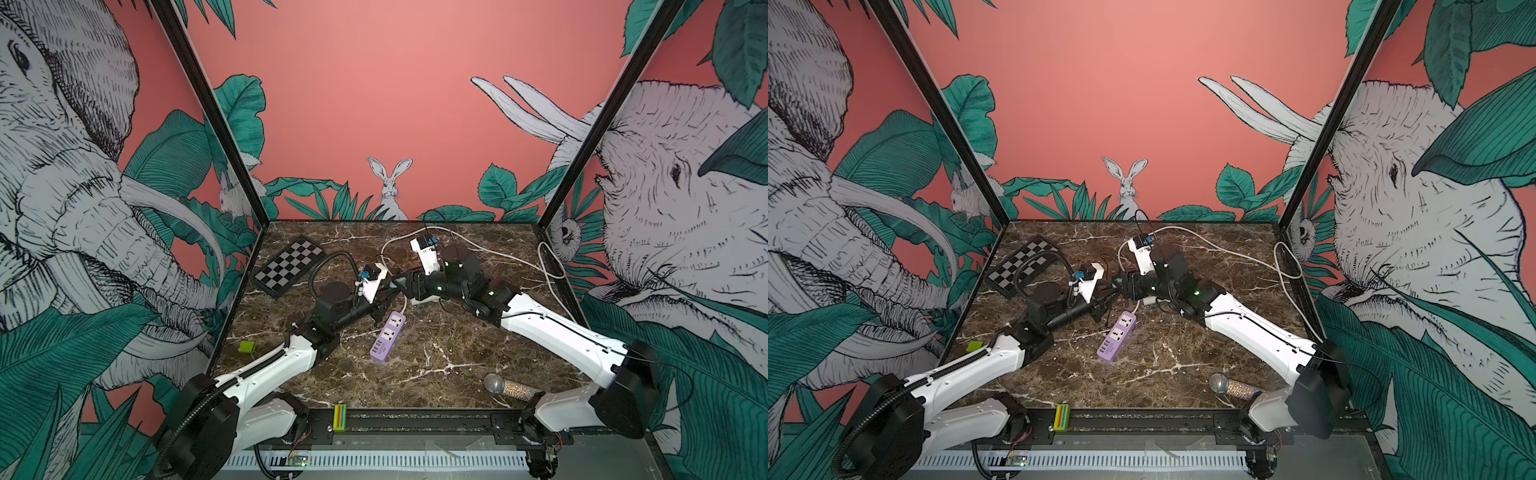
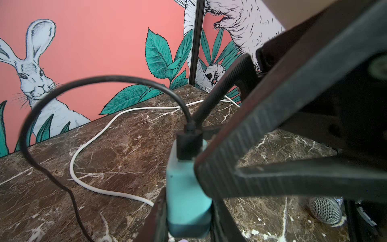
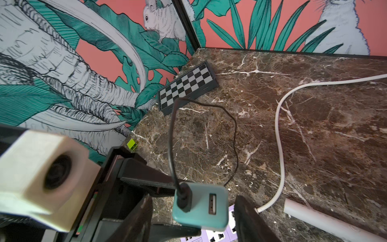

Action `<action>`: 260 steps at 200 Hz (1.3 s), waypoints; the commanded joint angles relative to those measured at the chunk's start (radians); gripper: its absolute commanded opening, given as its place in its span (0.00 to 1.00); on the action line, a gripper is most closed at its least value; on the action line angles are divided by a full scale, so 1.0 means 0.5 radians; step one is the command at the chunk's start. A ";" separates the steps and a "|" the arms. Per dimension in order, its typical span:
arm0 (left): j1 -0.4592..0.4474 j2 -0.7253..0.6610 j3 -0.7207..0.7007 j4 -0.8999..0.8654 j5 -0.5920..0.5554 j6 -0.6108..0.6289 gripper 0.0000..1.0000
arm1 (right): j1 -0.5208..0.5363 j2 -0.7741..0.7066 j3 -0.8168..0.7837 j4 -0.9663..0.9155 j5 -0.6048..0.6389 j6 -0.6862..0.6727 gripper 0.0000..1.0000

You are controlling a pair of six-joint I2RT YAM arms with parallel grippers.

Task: Charge the electric toothbrush
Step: Insert the plug into the socket.

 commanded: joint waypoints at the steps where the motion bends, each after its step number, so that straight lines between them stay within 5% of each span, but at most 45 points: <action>1: -0.013 -0.009 0.006 0.085 0.009 0.003 0.00 | 0.031 0.030 0.071 -0.076 0.133 0.023 0.58; 71: -0.013 0.009 0.023 0.081 -0.007 0.007 0.00 | 0.075 0.091 0.124 -0.157 0.148 0.020 0.56; 110: -0.015 0.010 0.009 0.084 0.003 0.015 0.00 | 0.079 0.084 0.109 -0.145 0.183 0.009 0.37; 124: -0.015 -0.006 -0.005 0.069 0.011 0.020 0.27 | 0.078 0.070 0.095 -0.144 0.216 -0.017 0.31; 136: -0.015 -0.051 -0.017 0.011 0.033 0.056 0.41 | 0.068 0.049 0.080 -0.141 0.245 -0.058 0.29; 174: -0.003 -0.453 -0.043 -0.579 0.062 0.143 0.61 | -0.083 -0.031 -0.109 0.027 0.040 -0.268 0.27; 223: 0.164 -0.758 0.106 -1.537 0.174 -0.056 0.59 | -0.158 -0.073 -0.547 0.474 -0.225 -0.711 0.27; 260: 0.318 -0.668 0.185 -1.723 0.150 -0.255 0.57 | -0.149 0.048 -0.737 0.813 -0.382 -0.756 0.27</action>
